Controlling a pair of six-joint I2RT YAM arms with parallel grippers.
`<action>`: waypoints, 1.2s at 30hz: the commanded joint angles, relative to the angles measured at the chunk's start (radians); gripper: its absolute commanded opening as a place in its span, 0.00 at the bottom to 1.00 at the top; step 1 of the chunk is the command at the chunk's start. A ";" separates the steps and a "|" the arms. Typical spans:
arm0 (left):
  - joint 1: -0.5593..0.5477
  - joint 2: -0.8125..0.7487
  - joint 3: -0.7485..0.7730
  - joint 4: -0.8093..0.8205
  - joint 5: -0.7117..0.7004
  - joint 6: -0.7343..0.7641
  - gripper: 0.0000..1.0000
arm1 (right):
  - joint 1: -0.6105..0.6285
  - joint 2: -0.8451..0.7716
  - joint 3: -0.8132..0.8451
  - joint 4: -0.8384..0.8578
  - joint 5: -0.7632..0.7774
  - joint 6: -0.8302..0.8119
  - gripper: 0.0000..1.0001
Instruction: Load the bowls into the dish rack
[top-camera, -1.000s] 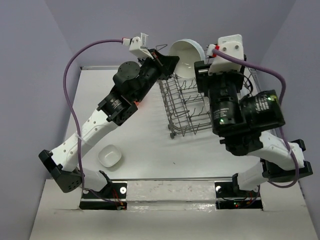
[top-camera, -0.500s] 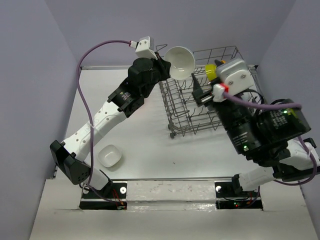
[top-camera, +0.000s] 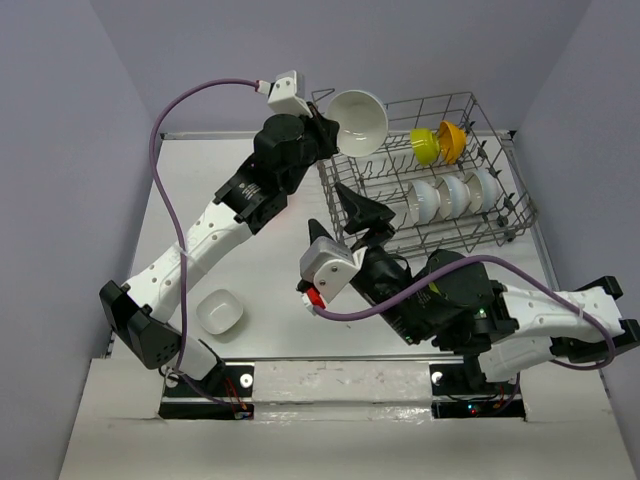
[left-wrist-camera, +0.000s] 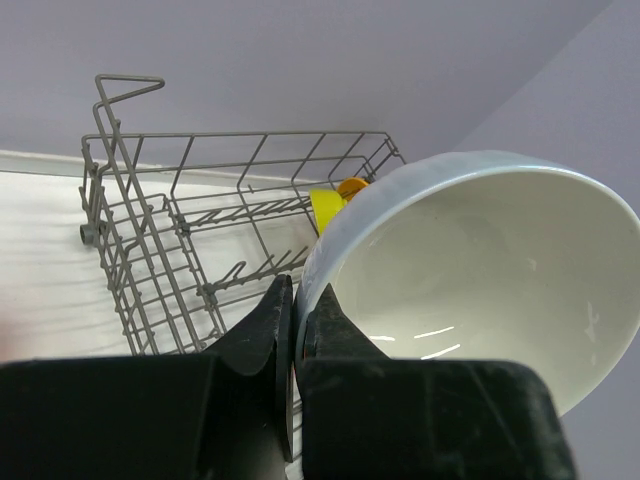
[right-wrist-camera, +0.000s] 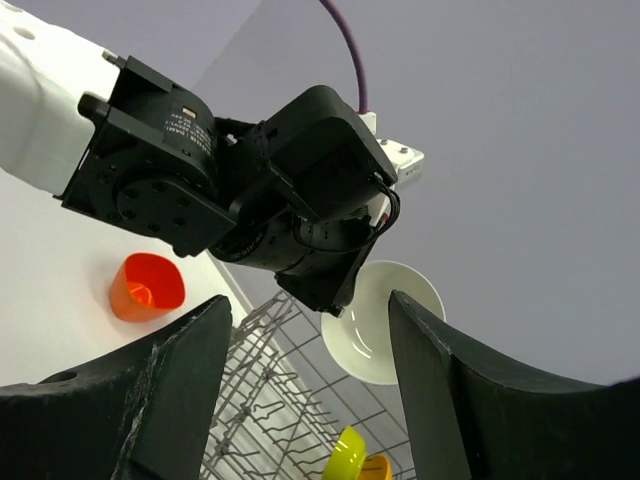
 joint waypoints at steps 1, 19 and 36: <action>0.012 -0.059 0.050 0.122 -0.023 -0.003 0.00 | -0.001 -0.051 -0.026 0.124 -0.014 -0.167 0.70; 0.051 -0.097 0.027 0.111 -0.023 0.005 0.00 | -0.143 -0.113 -0.177 0.487 -0.147 -0.291 0.83; 0.083 -0.108 0.039 0.097 -0.001 0.015 0.00 | -0.176 0.162 0.526 0.720 -0.164 -0.293 0.92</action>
